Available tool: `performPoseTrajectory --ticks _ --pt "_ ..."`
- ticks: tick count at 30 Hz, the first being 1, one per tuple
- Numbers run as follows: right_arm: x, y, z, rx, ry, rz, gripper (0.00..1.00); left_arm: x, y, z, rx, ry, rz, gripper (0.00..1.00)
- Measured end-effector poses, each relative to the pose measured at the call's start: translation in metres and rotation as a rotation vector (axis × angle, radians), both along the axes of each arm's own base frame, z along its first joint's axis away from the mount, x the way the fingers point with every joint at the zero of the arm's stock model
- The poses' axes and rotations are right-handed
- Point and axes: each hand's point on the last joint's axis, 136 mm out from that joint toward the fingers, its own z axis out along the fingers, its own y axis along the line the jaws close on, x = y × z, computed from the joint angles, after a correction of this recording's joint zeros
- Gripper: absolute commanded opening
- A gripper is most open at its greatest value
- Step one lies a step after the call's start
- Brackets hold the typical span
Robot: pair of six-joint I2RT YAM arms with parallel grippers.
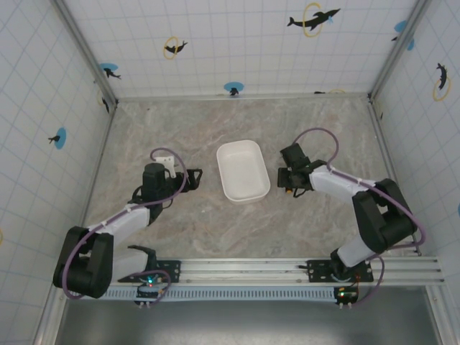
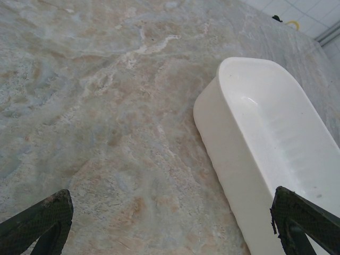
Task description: Put the screwdriver in the bin
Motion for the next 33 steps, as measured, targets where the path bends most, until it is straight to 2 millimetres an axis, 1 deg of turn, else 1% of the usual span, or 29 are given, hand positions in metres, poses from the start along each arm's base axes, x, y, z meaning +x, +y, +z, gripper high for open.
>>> performPoseTrajectory --ticks 4,6,9,15,17,18,23,25,27,29,32,33 --pt "-0.002 -0.001 -0.01 -0.019 0.028 0.005 0.57 0.0 0.0 0.0 -0.002 0.001 0.001 0.98" --pt "-0.004 -0.002 -0.014 -0.028 0.043 0.008 0.53 0.0 0.0 0.0 -0.002 0.001 0.001 0.98" --pt "-0.005 -0.003 -0.019 -0.042 0.062 0.015 0.43 0.0 0.0 0.0 -0.002 0.001 0.002 0.98" --pt "-0.002 -0.001 -0.024 -0.053 0.082 0.024 0.15 0.0 0.0 0.0 -0.007 0.004 0.004 0.98" --pt "-0.002 0.0 -0.023 -0.055 0.082 0.03 0.03 0.0 0.0 0.0 -0.008 0.005 0.005 0.98" --pt "-0.002 0.0 -0.023 -0.055 0.083 0.031 0.0 0.0 0.0 0.0 -0.009 0.007 0.005 0.98" --pt "-0.002 -0.001 -0.023 -0.052 0.087 0.029 0.0 -0.002 -0.002 -0.001 -0.013 0.016 0.003 0.98" --pt "-0.001 -0.003 -0.02 -0.043 0.094 0.025 0.0 -0.003 -0.002 -0.002 -0.012 0.023 0.001 0.98" --pt "0.003 -0.008 -0.008 -0.032 0.086 0.011 0.0 -0.003 -0.002 -0.003 -0.009 0.03 0.002 0.98" --pt "0.015 -0.01 0.017 -0.005 0.041 -0.006 0.0 -0.002 -0.002 -0.002 -0.009 0.029 0.002 0.97" --pt "0.041 -0.005 0.08 0.075 -0.104 -0.02 0.0 0.0 -0.003 0.004 -0.012 0.02 0.001 0.98" --pt "0.049 0.001 0.106 0.112 -0.165 -0.015 0.0 0.001 -0.003 0.006 -0.013 0.015 0.001 0.98"
